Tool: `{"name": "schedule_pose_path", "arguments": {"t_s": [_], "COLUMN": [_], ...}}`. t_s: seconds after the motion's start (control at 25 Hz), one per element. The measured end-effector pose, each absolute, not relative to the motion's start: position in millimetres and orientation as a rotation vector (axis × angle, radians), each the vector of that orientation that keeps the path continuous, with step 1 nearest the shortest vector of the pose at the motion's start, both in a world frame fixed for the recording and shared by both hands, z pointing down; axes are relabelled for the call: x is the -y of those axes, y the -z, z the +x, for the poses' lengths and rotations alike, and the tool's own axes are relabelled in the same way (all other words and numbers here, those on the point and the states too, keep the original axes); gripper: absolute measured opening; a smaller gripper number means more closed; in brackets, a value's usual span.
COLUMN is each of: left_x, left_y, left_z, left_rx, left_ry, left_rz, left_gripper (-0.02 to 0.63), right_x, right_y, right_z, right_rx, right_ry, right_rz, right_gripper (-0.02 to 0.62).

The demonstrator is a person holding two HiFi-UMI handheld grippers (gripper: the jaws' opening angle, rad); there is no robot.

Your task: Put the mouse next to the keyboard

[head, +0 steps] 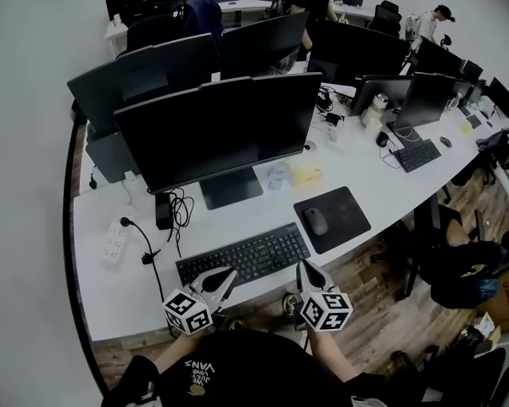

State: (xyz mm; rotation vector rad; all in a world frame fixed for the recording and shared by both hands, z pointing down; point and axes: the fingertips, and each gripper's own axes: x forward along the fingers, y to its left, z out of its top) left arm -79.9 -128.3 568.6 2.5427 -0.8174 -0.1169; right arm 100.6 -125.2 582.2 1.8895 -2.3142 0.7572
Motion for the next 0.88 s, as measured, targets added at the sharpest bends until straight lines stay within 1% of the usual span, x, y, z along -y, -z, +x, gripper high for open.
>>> {"name": "schedule_pose_path", "arguments": {"t_s": [0.28,0.88], "left_x": [129.5,138.3], "left_y": [-574.2,-576.0], "left_z": [-87.4,-83.5], "left_rx": [0.816,0.811], "left_ry": [0.101,0.095], "left_rz": [2.548,2.535], "left_gripper": [0.002,0.002], "right_x": [118.8,124.8], "right_y": [-592.2,-593.3], "right_z": [88.5,91.7], "right_rx": [2.276,2.248], "right_ry": [-0.741,-0.713], "right_rz": [1.868,1.856], "right_gripper": [0.005,0.005]}}
